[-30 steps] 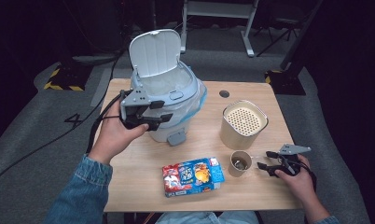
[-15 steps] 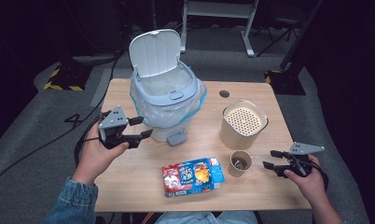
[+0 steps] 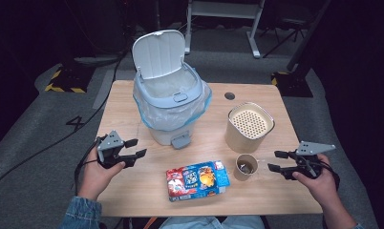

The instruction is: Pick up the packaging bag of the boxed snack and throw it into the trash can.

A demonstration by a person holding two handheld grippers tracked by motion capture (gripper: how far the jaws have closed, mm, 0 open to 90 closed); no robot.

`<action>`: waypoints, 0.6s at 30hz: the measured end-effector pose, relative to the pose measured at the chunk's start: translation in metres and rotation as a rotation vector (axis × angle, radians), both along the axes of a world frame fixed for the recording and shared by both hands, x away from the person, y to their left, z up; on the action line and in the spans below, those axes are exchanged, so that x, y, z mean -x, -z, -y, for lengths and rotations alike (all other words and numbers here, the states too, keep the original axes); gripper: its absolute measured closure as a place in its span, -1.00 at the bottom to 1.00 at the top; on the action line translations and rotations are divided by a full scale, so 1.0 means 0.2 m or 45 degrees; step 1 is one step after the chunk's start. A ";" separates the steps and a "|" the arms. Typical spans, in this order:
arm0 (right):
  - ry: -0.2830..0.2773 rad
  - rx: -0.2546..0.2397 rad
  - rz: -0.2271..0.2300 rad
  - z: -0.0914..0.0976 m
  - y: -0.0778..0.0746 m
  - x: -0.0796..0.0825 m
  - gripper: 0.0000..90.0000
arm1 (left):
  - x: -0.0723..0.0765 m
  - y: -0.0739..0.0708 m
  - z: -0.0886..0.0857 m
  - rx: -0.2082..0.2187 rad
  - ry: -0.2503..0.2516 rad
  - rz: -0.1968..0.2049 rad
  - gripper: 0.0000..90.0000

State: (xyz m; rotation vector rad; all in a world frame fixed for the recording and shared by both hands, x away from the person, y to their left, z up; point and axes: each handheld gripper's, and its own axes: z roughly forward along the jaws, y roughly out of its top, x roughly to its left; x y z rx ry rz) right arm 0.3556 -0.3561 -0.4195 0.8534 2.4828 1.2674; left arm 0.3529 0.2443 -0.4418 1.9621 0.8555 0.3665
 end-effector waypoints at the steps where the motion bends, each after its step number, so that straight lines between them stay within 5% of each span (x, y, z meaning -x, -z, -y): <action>1: -0.011 -0.002 -0.005 -0.01 -0.01 0.00 -0.22 | 0.00 0.02 0.00 0.001 -0.009 -0.016 0.03; 6: -0.067 0.005 0.002 -0.06 -0.06 0.00 -0.24 | -0.01 0.14 -0.02 -0.055 -0.029 -0.077 0.02; 18: -0.322 -0.033 -0.035 -0.36 -0.12 0.05 -0.27 | -0.03 0.27 -0.05 -0.156 -0.067 -0.160 0.00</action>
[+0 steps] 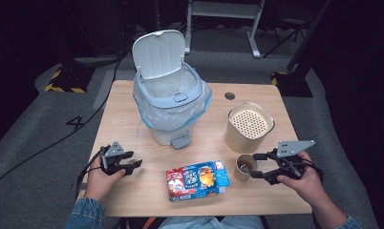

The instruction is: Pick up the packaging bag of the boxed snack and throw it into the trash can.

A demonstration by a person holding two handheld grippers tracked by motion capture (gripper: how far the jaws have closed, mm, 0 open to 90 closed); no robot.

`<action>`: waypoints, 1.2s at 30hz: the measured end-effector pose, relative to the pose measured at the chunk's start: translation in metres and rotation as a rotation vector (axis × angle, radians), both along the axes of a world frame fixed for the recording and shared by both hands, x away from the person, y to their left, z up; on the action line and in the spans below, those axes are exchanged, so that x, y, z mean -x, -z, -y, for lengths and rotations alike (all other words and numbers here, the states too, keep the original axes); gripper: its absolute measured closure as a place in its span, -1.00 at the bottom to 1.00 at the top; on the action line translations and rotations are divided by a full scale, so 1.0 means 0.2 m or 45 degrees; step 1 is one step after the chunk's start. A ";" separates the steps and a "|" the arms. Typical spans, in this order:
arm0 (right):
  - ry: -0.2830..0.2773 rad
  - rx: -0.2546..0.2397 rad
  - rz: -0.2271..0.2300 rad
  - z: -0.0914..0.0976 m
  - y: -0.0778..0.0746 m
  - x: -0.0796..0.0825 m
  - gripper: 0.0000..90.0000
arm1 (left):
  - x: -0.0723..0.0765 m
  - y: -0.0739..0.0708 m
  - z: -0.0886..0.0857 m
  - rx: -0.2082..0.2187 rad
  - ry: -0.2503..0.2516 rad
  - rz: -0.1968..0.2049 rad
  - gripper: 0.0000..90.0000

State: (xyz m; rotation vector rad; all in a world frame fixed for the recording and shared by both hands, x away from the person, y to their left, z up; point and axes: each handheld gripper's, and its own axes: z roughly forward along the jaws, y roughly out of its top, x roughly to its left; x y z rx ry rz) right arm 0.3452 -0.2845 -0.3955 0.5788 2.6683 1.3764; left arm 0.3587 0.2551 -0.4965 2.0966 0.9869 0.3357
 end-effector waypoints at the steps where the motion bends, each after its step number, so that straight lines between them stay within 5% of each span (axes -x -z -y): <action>1: -0.012 0.003 -0.002 -0.02 0.01 0.00 -0.27 | 0.00 0.00 0.00 -0.020 -0.002 -0.002 -0.01; 7: -0.097 0.025 -0.034 -0.17 0.06 0.04 -0.34 | -0.01 0.03 0.02 -0.076 0.009 -0.018 -0.05; 16: -0.146 0.067 -0.067 -0.28 0.15 0.11 -0.43 | -0.01 0.03 0.02 -0.060 0.003 -0.014 -0.09; 26: -0.065 0.096 -0.077 -0.33 0.29 0.16 -0.47 | -0.01 0.03 0.03 -0.096 0.014 0.008 -0.12; 36: -0.048 0.148 -0.028 -0.40 0.31 0.22 -0.55 | -0.01 0.03 0.04 -0.105 0.016 0.012 -0.14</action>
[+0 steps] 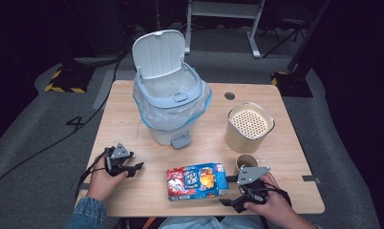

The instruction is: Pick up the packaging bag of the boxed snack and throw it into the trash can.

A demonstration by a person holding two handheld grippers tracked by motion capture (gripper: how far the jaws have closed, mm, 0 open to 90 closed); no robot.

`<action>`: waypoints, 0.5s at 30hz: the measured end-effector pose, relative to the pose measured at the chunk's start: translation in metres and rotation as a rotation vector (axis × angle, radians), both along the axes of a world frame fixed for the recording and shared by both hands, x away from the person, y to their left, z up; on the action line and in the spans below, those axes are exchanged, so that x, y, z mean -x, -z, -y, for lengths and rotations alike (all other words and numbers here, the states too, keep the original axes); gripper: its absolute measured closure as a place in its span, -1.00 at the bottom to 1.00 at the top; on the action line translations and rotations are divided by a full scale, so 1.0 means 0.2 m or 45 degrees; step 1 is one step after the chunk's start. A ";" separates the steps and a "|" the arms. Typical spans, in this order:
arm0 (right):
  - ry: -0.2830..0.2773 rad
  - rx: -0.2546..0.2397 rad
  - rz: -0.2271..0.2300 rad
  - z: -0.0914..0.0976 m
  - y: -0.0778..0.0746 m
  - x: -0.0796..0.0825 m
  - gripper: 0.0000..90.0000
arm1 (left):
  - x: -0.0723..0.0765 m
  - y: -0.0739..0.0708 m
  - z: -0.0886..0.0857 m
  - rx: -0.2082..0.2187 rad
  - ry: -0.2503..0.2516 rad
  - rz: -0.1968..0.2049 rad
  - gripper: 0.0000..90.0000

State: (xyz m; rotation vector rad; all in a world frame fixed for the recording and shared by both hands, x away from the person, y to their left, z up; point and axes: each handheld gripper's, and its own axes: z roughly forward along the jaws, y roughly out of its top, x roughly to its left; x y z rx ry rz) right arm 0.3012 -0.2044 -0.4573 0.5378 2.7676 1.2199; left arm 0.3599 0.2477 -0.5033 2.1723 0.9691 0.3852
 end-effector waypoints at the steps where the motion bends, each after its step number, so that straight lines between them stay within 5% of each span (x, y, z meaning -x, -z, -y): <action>1: 0.009 0.003 0.006 0.00 0.00 0.01 -0.53 | 0.00 0.00 0.00 0.000 0.000 0.000 -0.14; 15: 0.081 0.007 -0.093 0.05 0.06 0.04 -0.45 | 0.00 0.00 0.00 -0.001 0.001 0.000 -0.15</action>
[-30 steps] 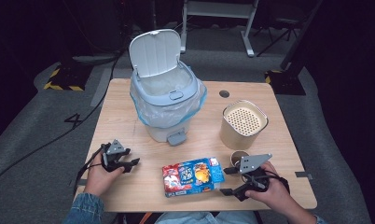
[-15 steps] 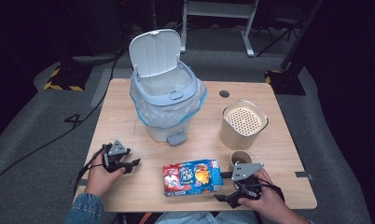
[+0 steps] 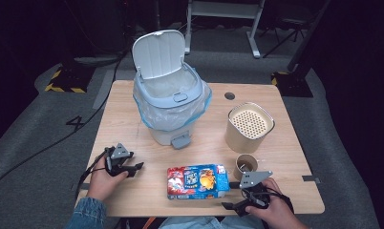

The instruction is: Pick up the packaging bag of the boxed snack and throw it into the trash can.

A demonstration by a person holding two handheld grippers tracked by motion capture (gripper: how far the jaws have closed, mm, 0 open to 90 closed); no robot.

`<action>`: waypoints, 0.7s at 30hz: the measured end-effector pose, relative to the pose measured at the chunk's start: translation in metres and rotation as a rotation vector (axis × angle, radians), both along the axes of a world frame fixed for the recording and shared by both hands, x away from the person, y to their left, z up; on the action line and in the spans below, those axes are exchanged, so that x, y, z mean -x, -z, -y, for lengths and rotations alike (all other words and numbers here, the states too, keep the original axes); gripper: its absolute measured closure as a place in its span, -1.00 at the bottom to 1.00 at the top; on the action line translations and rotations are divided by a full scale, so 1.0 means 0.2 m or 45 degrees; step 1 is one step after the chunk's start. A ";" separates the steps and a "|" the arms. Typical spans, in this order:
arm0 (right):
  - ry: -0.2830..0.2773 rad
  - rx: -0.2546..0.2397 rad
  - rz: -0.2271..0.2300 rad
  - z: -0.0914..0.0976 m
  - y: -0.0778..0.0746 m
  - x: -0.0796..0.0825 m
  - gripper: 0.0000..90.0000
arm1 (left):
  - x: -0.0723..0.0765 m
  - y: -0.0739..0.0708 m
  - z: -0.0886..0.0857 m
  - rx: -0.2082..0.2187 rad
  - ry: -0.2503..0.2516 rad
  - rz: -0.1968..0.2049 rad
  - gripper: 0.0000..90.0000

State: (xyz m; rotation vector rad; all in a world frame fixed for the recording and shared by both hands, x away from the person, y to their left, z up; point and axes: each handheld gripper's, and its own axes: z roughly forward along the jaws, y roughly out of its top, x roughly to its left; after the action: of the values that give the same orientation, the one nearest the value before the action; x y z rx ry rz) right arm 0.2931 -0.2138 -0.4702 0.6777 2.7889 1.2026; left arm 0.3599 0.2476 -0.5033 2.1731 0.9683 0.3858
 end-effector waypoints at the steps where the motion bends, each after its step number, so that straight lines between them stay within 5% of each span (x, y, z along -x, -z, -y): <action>1: 0.001 -0.009 -0.008 0.00 0.00 0.00 -0.44 | 0.00 0.00 0.00 0.001 -0.001 0.000 -0.15; 10: -0.024 -0.120 -0.022 -0.07 -0.03 -0.05 -0.29 | 0.00 0.00 0.00 -0.003 0.001 0.001 -0.15; 17: 0.000 -0.232 -0.039 -0.08 -0.08 -0.12 0.12 | 0.00 0.00 0.00 -0.004 0.001 0.002 -0.15; 21: 0.015 -0.219 -0.050 -0.08 -0.08 -0.16 0.45 | 0.00 0.00 0.00 -0.005 0.001 0.002 -0.15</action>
State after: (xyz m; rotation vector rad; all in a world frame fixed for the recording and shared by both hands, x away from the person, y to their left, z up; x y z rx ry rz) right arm 0.3258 -0.1980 -0.4543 0.7340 2.7301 1.4557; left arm 0.3598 0.2474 -0.5032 2.1762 0.9666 0.3888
